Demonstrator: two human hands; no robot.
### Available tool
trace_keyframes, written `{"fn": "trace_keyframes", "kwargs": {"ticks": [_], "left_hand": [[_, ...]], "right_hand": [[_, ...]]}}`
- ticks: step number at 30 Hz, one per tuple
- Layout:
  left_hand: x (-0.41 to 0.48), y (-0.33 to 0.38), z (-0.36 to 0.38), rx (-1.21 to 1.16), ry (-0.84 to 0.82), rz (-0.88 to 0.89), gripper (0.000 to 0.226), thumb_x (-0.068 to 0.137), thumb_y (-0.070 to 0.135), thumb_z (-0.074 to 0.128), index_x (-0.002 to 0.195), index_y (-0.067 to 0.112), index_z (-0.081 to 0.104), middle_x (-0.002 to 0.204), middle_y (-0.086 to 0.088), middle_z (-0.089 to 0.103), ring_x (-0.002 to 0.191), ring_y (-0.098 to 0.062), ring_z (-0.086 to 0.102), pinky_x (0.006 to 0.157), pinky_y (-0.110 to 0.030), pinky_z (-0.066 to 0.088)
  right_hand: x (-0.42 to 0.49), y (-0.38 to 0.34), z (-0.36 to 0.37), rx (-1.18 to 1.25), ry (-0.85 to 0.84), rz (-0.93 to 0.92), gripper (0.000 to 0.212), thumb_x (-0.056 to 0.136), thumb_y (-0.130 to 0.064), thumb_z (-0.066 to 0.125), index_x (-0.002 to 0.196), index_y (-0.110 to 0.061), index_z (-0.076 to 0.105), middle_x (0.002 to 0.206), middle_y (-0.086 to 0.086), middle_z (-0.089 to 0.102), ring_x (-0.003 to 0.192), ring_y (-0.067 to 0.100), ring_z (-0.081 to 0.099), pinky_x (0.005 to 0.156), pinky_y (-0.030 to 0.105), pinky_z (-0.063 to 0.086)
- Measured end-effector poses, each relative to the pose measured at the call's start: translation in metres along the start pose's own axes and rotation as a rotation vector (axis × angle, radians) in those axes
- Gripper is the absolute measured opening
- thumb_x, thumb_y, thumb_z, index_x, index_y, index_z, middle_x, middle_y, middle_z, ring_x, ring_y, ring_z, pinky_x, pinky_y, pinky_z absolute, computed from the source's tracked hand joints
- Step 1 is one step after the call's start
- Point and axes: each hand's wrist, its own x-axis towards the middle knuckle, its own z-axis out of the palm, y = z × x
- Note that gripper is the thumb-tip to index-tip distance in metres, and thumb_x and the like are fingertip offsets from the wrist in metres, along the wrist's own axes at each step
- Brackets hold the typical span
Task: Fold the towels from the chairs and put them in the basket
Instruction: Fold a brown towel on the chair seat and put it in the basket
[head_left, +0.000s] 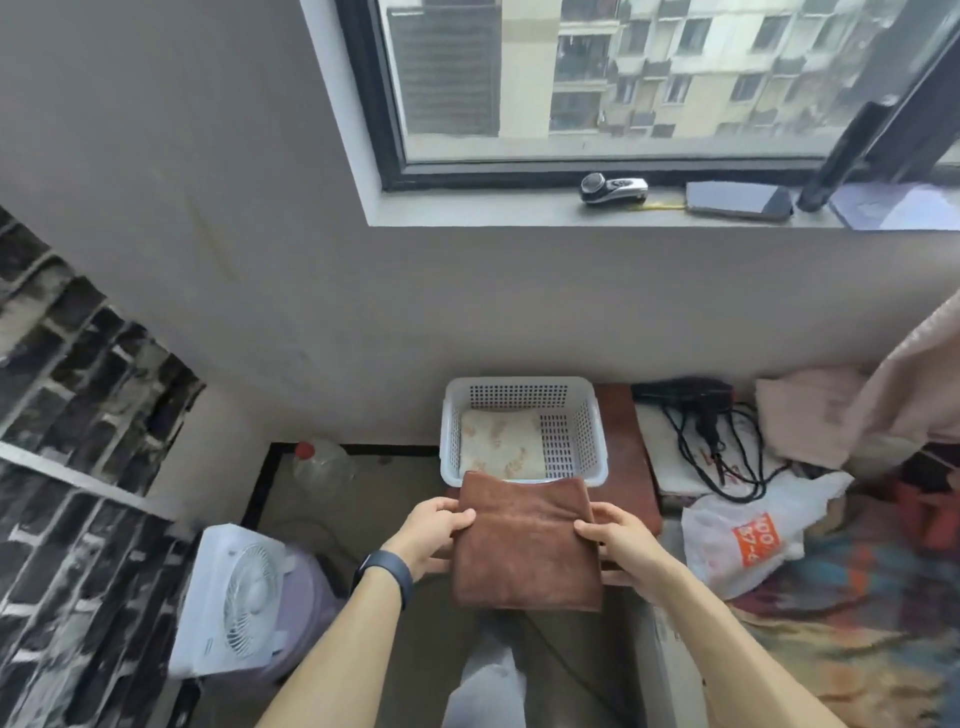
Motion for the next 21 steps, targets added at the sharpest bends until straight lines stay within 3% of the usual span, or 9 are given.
{"fn": "trace_keyframes", "kwargs": {"ticks": [4,7,11,13,16,19,21], "left_hand": [[0.053,0.026,-0.012,0.0,0.02,-0.094,0.02,0.096,0.022,0.063,0.115,0.016,0.066,0.103,-0.003,0.075,0.086,-0.021,0.071,0.071,-0.037,0.056],[0.09,0.05,-0.02,0.025,0.042,-0.114,0.033,0.094,0.027,0.065,0.125,0.015,0.061,0.111,-0.004,0.072,0.098,-0.023,0.07,0.075,-0.04,0.059],[0.14,0.074,-0.024,0.148,0.18,-0.05,0.053,0.08,0.04,0.07,0.125,0.015,0.058,0.119,-0.005,0.068,0.104,-0.024,0.066,0.095,-0.045,0.054],[0.154,0.085,-0.021,0.253,0.239,-0.007,0.049,0.084,0.039,0.068,0.125,0.015,0.058,0.121,-0.003,0.066,0.108,-0.024,0.063,0.101,-0.039,0.049],[0.173,0.096,-0.018,0.327,0.282,0.04,0.037,0.094,0.032,0.061,0.127,0.015,0.058,0.12,-0.002,0.064,0.108,-0.021,0.06,0.095,-0.028,0.044],[0.191,0.095,-0.015,0.399,0.315,0.057,0.036,0.096,0.032,0.059,0.127,0.014,0.058,0.122,-0.004,0.066,0.111,-0.024,0.061,0.094,-0.03,0.045],[0.202,0.091,-0.013,0.511,0.355,0.088,0.034,0.097,0.034,0.058,0.126,0.017,0.059,0.123,-0.005,0.066,0.112,-0.026,0.061,0.095,-0.034,0.048]], "right_hand": [[0.055,-0.029,0.008,-0.033,0.01,0.092,0.02,0.096,-0.022,0.063,0.115,-0.029,0.066,0.11,0.0,0.075,0.102,0.024,0.071,0.094,0.05,0.055],[0.094,-0.05,0.016,-0.043,0.058,0.116,0.02,0.097,-0.021,0.063,0.116,-0.024,0.065,0.11,0.002,0.073,0.102,0.024,0.07,0.091,0.047,0.057],[0.142,-0.074,0.026,-0.024,0.133,0.097,0.016,0.098,-0.018,0.061,0.114,-0.022,0.063,0.111,0.003,0.071,0.102,0.022,0.068,0.082,0.039,0.057],[0.164,-0.078,0.03,-0.041,0.157,0.093,0.017,0.098,-0.019,0.061,0.114,-0.024,0.063,0.111,0.001,0.071,0.101,0.021,0.069,0.088,0.045,0.058],[0.194,-0.081,0.032,-0.061,0.218,0.076,0.018,0.097,-0.018,0.061,0.115,-0.024,0.064,0.107,-0.002,0.072,0.098,0.019,0.071,0.089,0.044,0.059],[0.217,-0.082,0.034,-0.072,0.248,0.071,0.019,0.098,-0.015,0.06,0.115,-0.023,0.062,0.102,-0.006,0.069,0.093,0.016,0.069,0.081,0.036,0.058],[0.231,-0.08,0.034,-0.093,0.249,0.075,0.019,0.098,-0.015,0.061,0.116,-0.022,0.063,0.104,-0.003,0.069,0.093,0.016,0.069,0.084,0.038,0.059]]}}
